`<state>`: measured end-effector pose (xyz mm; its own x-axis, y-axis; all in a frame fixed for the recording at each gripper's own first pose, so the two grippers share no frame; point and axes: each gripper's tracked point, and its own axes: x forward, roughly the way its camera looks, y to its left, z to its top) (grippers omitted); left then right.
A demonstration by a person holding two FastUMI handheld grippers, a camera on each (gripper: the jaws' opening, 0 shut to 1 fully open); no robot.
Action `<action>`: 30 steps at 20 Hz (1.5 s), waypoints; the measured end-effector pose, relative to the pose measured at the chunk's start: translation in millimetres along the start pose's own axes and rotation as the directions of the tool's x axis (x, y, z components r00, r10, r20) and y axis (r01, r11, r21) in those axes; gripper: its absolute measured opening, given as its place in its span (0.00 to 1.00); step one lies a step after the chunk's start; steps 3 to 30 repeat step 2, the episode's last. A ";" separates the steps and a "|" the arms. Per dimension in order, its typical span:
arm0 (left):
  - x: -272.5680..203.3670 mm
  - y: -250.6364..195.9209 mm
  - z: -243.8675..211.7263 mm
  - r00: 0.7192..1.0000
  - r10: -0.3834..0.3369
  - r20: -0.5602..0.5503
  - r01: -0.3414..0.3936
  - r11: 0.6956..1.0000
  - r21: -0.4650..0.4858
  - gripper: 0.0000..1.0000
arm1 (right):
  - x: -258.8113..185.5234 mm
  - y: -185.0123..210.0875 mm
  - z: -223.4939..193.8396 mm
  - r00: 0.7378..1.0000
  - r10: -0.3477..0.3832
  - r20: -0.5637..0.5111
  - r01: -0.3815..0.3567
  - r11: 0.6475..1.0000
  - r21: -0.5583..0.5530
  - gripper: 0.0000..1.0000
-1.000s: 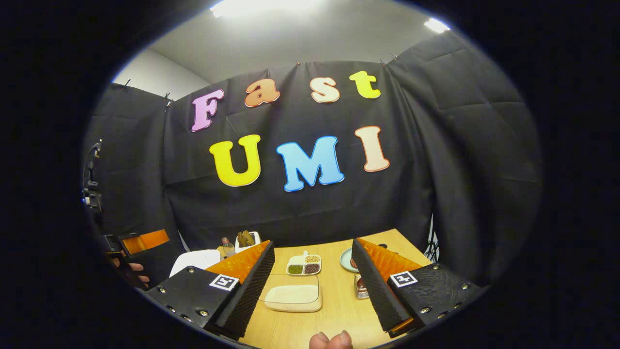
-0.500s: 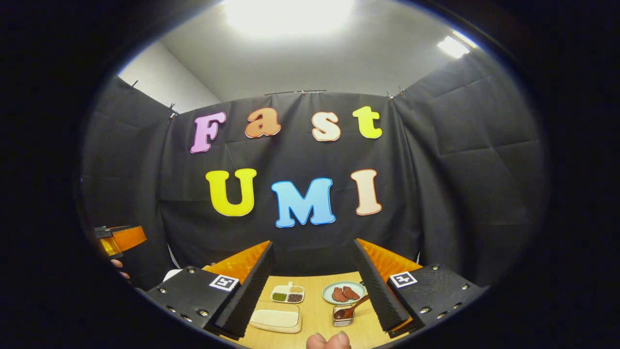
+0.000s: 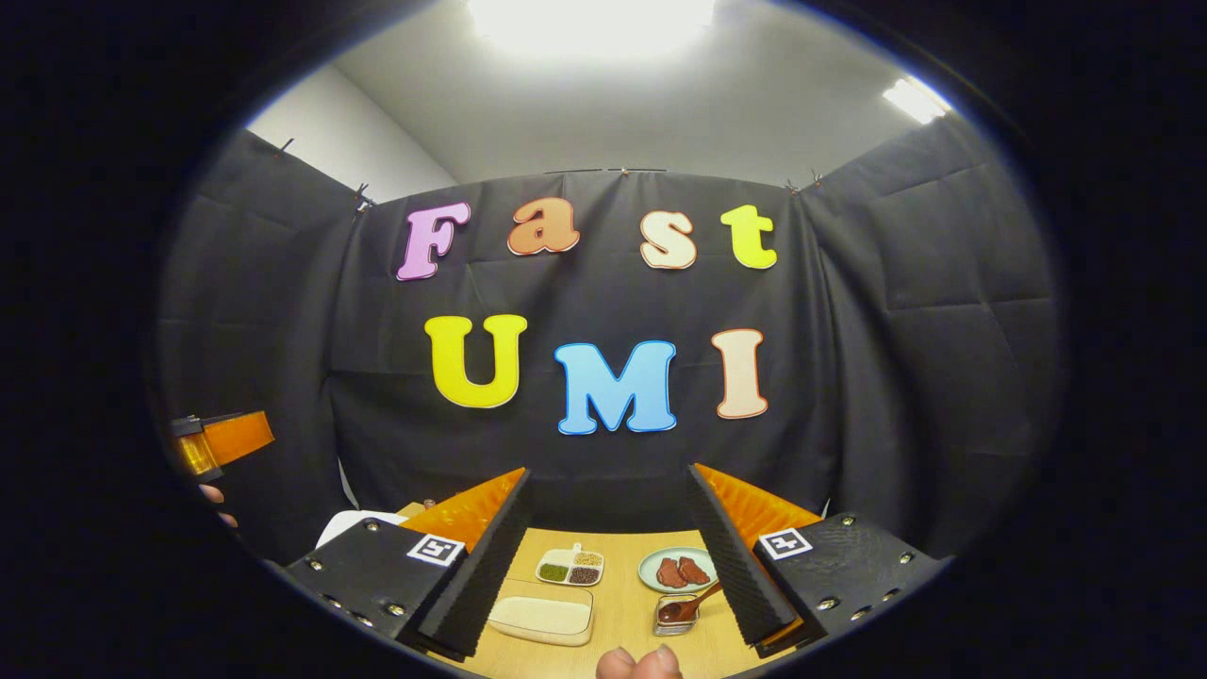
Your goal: Close the left gripper, press the button to open the rice cooker; take a wooden spoon from the chopstick holder with the right hand, scoop a spoonful of rice and pour it into the rice cooker, then put the wooden spoon back into the chopstick holder.
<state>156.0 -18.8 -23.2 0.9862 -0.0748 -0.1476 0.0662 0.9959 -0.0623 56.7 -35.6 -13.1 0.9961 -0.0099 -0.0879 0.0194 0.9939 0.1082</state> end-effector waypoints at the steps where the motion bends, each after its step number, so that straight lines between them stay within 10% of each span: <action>1: 0.9 1.1 0.5 1.000 0.008 0.000 -0.008 1.000 0.016 0.94 | 0.6 0.9 1.8 1.000 0.003 0.001 -0.003 1.000 -0.004 0.98; 30: 0.3 0.4 1.7 1.000 0.009 0.005 -0.009 1.000 0.028 0.94 | 1.4 3.2 2.1 1.000 0.010 0.000 -0.010 1.000 0.000 0.98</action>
